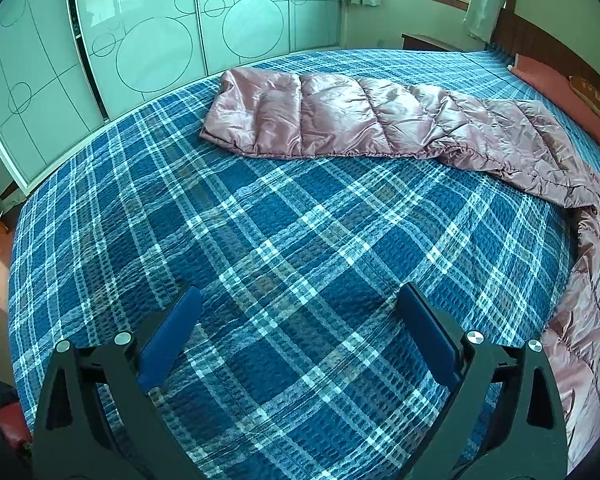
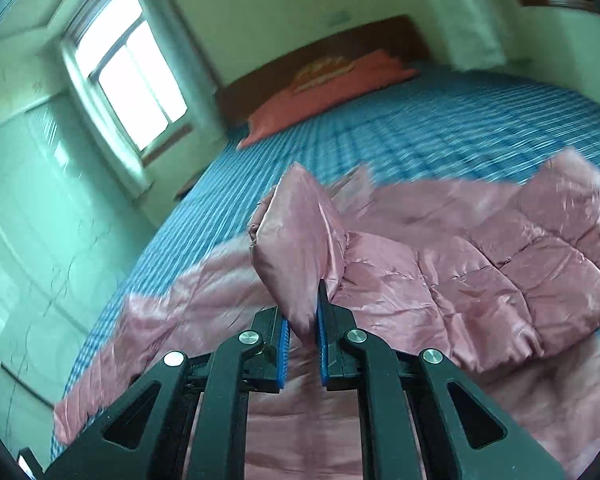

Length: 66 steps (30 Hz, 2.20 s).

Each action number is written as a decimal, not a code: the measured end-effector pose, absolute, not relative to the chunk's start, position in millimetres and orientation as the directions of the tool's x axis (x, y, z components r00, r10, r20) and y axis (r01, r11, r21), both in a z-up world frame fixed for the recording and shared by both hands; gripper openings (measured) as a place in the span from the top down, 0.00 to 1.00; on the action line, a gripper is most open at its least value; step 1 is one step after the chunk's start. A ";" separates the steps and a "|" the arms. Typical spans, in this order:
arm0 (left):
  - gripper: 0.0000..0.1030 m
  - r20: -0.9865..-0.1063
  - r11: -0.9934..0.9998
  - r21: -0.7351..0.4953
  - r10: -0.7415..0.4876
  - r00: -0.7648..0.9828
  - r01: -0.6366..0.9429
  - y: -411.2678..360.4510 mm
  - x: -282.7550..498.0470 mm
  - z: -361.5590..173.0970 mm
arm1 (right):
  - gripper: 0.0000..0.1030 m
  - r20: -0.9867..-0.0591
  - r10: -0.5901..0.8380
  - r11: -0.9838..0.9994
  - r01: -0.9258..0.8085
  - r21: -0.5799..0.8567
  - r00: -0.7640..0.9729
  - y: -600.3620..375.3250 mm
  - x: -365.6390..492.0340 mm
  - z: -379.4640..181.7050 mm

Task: Fold large clothes
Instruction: 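Lay the sleeve across the jacket body and open the right gripper, then grasp the other sleeve with the left gripper and lift it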

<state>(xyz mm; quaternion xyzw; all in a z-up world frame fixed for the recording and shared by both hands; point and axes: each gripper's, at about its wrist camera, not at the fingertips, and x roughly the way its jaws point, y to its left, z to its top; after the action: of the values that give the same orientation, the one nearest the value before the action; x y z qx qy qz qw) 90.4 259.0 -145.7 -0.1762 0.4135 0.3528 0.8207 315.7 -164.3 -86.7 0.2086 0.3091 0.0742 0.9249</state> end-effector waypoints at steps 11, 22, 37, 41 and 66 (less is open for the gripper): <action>0.04 -0.802 0.689 0.001 0.433 0.411 -0.725 258.3 91.4 -146.3 | 0.89 -0.663 0.359 0.921 -0.136 0.365 0.657 -61.4 333.5 -141.4; 0.03 -0.802 0.688 -0.002 0.432 0.412 -0.725 259.2 92.4 -147.9 | 0.43 -0.642 0.415 0.908 -0.244 0.341 0.644 -71.0 300.6 -117.1; 0.02 -0.802 0.689 0.015 0.441 0.403 -0.725 257.6 95.0 -149.2 | 0.42 -0.780 -0.104 0.956 0.277 0.092 0.617 -281.9 324.3 -167.2; 0.02 -0.802 0.689 0.015 0.441 0.403 -0.724 258.5 95.6 -149.5 | 0.42 -0.767 -0.124 0.962 0.266 0.063 0.629 -263.3 324.3 -152.9; 0.03 -0.738 0.651 -0.318 0.286 0.611 -0.689 320.5 75.0 -142.9 | 0.38 -0.766 -0.054 0.988 0.147 0.053 0.640 -182.7 329.4 -174.2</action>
<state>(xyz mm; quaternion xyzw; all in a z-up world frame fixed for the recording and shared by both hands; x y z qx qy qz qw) 75.0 320.5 -142.9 -0.3018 0.3337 0.2885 0.8452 329.4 -182.7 -174.2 0.0553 0.4205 -0.0556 0.9039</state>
